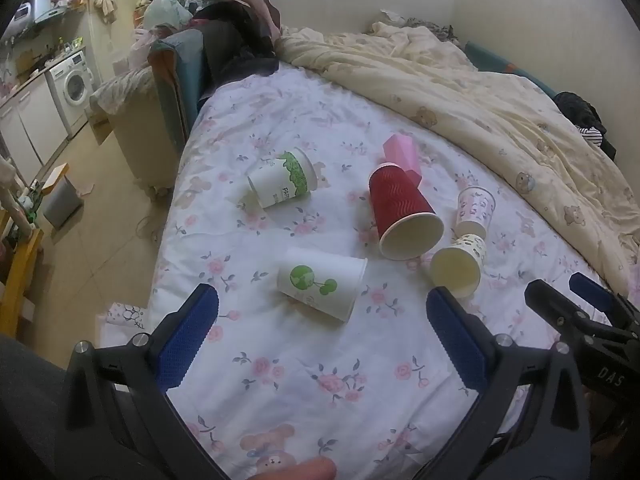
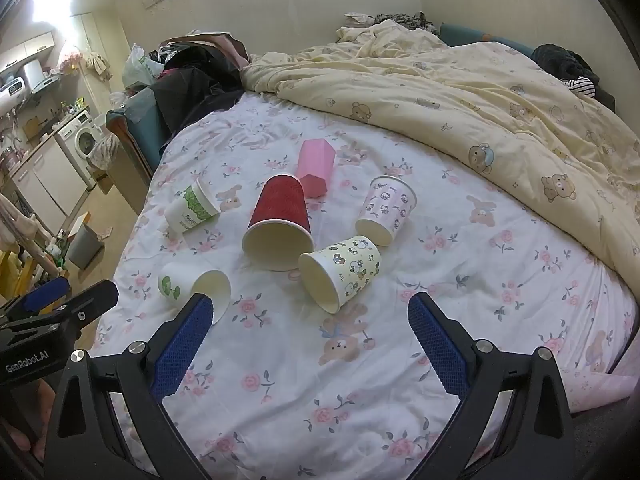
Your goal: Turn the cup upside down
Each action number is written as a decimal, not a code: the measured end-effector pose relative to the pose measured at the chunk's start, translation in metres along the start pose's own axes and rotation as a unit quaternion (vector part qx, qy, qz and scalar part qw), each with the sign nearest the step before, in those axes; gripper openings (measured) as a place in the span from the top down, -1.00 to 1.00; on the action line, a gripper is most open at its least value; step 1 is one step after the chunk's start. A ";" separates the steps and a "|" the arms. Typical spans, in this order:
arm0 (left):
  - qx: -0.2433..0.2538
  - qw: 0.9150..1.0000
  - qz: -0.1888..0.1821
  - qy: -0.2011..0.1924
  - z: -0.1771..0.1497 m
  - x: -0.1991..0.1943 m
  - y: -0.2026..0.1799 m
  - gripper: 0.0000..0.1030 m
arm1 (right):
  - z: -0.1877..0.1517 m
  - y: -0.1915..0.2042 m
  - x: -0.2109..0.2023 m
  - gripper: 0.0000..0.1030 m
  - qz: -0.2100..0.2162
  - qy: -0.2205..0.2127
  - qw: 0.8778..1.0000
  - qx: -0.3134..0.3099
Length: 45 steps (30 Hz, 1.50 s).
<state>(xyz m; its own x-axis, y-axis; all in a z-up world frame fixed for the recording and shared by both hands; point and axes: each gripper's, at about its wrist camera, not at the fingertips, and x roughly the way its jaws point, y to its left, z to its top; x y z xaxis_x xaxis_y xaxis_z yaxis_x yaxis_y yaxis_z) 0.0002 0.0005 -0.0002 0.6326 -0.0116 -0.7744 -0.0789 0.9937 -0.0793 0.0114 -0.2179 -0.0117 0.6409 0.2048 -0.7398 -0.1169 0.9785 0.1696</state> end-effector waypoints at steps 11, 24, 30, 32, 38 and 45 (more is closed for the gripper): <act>0.003 1.000 0.004 -0.003 0.000 0.000 0.000 -0.99 | 0.000 0.000 0.001 -0.95 0.001 -0.001 1.000 0.000; 0.003 1.000 0.005 -0.002 0.000 0.000 0.000 -0.99 | 0.001 0.000 -0.001 -0.95 -0.001 -0.002 1.000 0.001; 0.004 1.000 0.006 -0.001 0.000 0.000 0.000 -0.99 | 0.000 0.001 0.000 -0.95 -0.001 -0.003 1.000 0.001; 0.004 1.000 0.005 -0.001 0.000 0.000 0.000 -0.99 | 0.000 0.000 0.000 -0.95 -0.001 -0.004 1.000 0.000; 0.004 1.000 0.006 -0.001 0.000 0.000 0.000 -0.99 | 0.000 0.000 0.000 -0.95 -0.001 -0.003 1.000 0.002; 0.004 1.000 0.006 -0.001 0.000 0.000 0.000 -0.99 | 0.000 0.000 0.000 -0.95 0.000 -0.003 1.000 0.001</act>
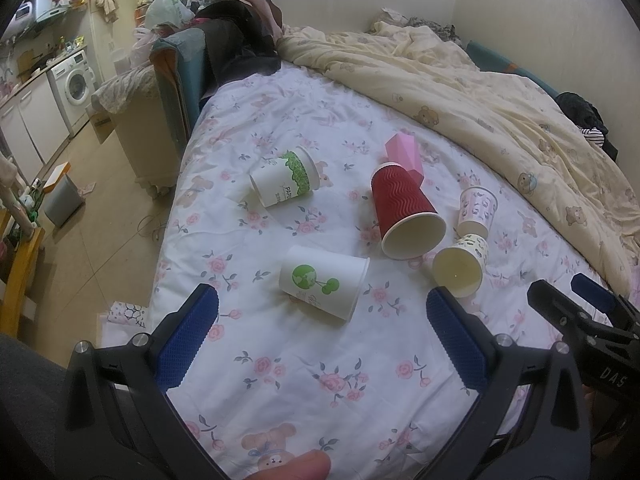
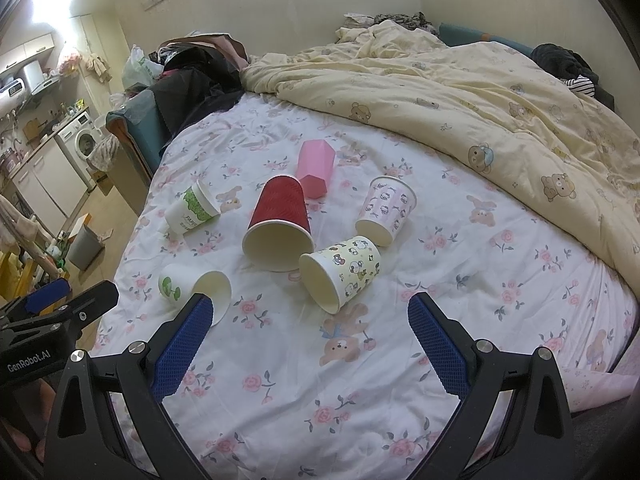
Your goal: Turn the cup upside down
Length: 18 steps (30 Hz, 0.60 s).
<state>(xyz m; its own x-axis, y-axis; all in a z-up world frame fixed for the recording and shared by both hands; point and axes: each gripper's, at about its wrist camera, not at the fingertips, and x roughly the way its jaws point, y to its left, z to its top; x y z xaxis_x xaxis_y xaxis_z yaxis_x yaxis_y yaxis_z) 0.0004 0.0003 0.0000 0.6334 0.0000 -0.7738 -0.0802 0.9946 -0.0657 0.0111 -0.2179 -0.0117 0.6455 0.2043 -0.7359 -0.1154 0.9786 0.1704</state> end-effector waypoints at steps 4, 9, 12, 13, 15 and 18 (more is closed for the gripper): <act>0.000 1.000 0.000 0.000 0.000 0.000 0.000 -0.99 | 0.000 0.000 0.000 -0.95 0.000 0.000 1.000 0.000; 0.000 1.000 -0.001 0.000 0.000 0.000 0.000 -0.99 | -0.001 0.002 -0.001 -0.95 0.001 0.000 1.000 -0.002; 0.001 1.000 0.000 0.000 0.000 0.000 0.000 -0.99 | -0.001 0.003 -0.001 -0.95 0.001 0.000 1.000 -0.002; 0.000 1.000 0.000 0.000 0.000 0.000 0.000 -0.99 | -0.001 0.002 -0.001 -0.95 0.000 0.000 1.000 -0.001; 0.000 1.000 -0.001 0.000 0.000 0.000 0.000 -0.99 | -0.001 0.002 -0.001 -0.95 0.001 0.000 1.000 -0.001; 0.000 1.000 0.000 0.000 0.000 0.000 0.000 -0.99 | -0.001 0.002 -0.001 -0.95 0.001 0.000 1.000 -0.001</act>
